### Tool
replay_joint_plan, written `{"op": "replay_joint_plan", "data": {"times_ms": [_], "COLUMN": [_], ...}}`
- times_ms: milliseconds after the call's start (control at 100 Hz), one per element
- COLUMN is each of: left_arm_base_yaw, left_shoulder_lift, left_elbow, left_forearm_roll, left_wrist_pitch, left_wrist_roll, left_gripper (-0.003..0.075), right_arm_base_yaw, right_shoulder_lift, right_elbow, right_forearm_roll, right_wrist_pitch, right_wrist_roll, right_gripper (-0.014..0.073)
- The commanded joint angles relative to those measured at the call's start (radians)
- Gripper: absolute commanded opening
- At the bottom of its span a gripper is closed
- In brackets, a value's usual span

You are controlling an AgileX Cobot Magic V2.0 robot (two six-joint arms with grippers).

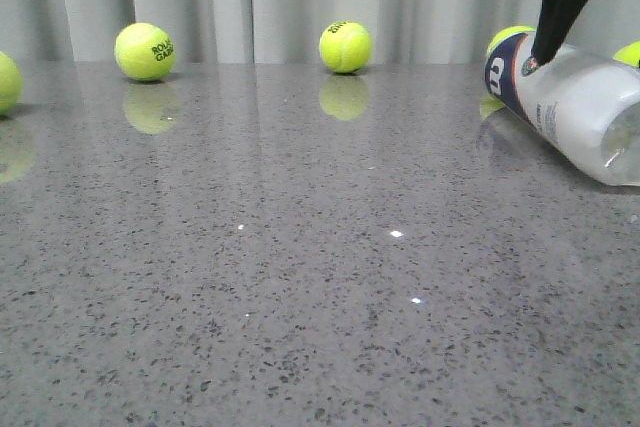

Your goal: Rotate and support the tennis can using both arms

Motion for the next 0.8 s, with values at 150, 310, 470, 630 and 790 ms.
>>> {"op": "replay_joint_plan", "data": {"times_ms": [150, 310, 470, 630, 790], "left_arm_base_yaw": [-0.001, -0.001, -0.001, -0.001, -0.001], "left_shoulder_lift": [-0.034, -0.034, -0.034, -0.034, -0.034], "left_elbow": [0.046, 0.046, 0.046, 0.046, 0.046], "left_forearm_roll": [-0.007, -0.007, -0.007, -0.007, -0.007], "left_wrist_pitch": [-0.078, -0.078, -0.078, -0.078, -0.078], "left_wrist_roll": [-0.008, -0.008, -0.008, -0.008, -0.008], "left_gripper": [-0.0019, -0.0019, -0.0019, -0.0019, -0.0019], "right_arm_base_yaw": [0.001, 0.001, 0.005, 0.062, 0.161], "right_shoulder_lift": [0.099, 0.123, 0.117, 0.092, 0.095], "right_elbow": [-0.104, -0.122, -0.16, -0.237, -0.288], "right_forearm_roll": [0.016, 0.016, 0.017, 0.017, 0.017], "right_wrist_pitch": [-0.002, 0.021, 0.048, 0.13, 0.214], "right_wrist_roll": [-0.016, -0.025, -0.09, -0.276, -0.609], "right_gripper": [0.0629, 0.0454, 0.0329, 0.033, 0.033]}}
